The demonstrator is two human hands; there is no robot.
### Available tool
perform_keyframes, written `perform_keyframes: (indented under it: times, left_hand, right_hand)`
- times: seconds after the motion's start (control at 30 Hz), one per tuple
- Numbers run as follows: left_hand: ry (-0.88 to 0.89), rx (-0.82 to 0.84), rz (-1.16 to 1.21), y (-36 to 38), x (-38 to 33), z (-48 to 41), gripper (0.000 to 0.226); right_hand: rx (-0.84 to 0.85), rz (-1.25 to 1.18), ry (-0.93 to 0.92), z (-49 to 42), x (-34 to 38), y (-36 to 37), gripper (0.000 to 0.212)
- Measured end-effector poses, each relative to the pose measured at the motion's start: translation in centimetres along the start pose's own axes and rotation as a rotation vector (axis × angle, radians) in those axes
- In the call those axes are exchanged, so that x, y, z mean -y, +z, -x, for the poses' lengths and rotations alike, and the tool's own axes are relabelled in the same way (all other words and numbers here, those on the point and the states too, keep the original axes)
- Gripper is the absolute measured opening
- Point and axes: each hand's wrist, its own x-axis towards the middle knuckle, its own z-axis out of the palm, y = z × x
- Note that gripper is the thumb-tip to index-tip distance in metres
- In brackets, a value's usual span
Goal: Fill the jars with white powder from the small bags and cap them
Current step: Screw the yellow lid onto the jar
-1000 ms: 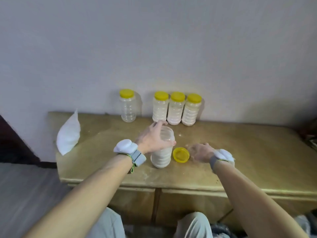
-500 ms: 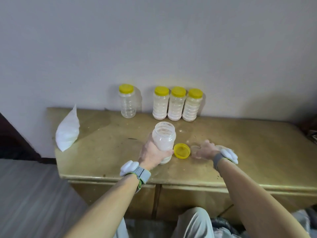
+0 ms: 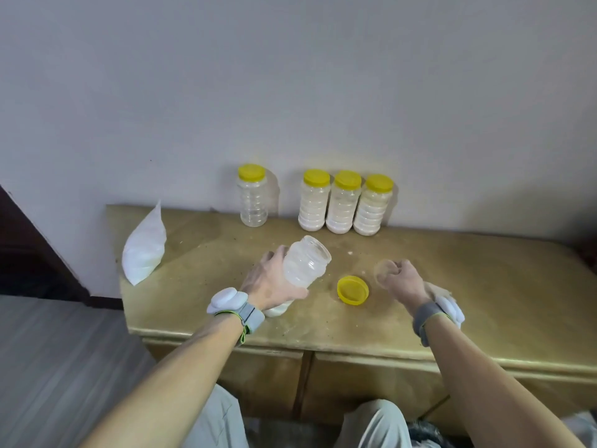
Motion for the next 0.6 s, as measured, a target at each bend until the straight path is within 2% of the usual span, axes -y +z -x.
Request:
perform_keyframes:
  times: [0.1,0.27,0.4,0.6]
  left_hand:
    - [-0.02,-0.001,-0.005,0.1,0.9,0.1,0.09]
    - [-0.045,0.006,-0.001,0.3,1.2,0.1,0.083]
    - [-0.056,0.017,-0.016,0.3,0.9,0.2,0.085]
    - [-0.055,0.017,-0.032,0.6,1.1,0.3,0.085]
  right_hand:
    - [-0.014,-0.173,-0.178,2.5,3.4,1.3,0.015]
    - [0.046,-0.205,-0.492,5.8,7.3,4.8,0.031]
    - [0.133,-0.282,-0.549,6.9,7.9,6.3,0.04]
    - [0.08,-0.316,-0.609,7.2,7.4,7.4,0.039]
